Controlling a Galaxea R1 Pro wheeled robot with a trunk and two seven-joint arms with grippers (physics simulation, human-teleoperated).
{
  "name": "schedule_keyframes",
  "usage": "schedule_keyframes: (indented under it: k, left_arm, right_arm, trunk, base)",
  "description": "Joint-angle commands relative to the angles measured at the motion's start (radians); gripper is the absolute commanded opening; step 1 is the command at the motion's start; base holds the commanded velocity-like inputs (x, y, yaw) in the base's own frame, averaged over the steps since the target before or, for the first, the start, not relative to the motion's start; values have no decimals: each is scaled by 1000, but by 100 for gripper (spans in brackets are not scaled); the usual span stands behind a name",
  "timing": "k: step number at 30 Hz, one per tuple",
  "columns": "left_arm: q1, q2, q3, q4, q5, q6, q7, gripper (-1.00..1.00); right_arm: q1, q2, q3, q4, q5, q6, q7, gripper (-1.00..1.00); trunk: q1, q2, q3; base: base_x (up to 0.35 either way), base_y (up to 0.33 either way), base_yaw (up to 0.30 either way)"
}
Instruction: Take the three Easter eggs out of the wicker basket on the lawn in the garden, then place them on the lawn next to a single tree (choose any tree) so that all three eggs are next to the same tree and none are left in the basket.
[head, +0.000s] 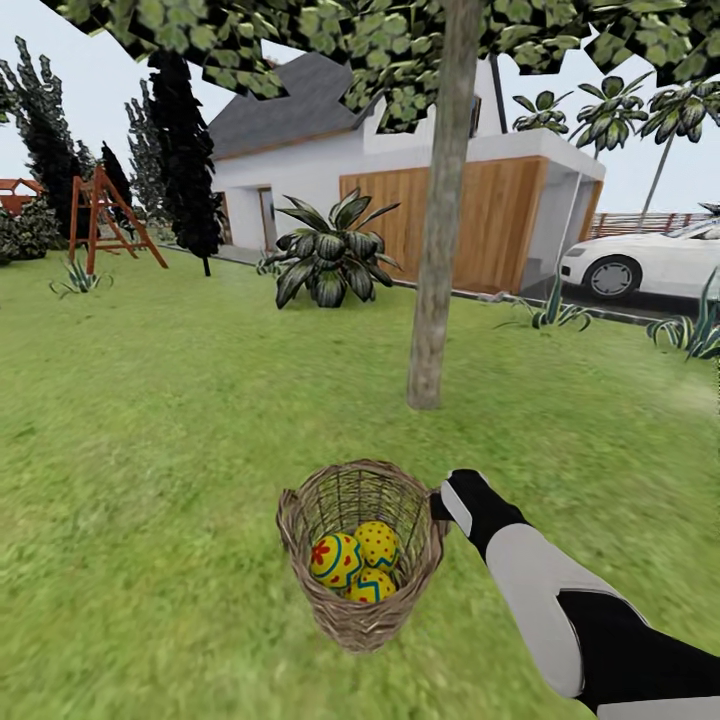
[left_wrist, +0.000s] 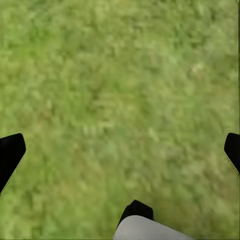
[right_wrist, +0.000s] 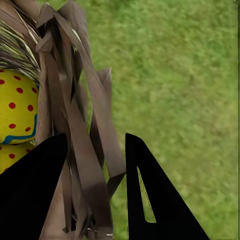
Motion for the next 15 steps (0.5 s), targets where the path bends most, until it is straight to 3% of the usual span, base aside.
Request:
schedule_keyframes:
  k: [1,15]
  left_arm:
    - [0,0,0,-1,10,-1,-4,100]
    - [0,-2,-2,-2,10,-1,-4,100]
  right_arm:
    - [-1,1,-10,-2,-12,0,-4,-100]
    - [1,1,-9,-3,-12,0,-3,-100]
  trunk:
    - [1,-1,-1]
    - [1,-1,-1]
  base:
    - [310,186,-48]
    - [295,169,-4]
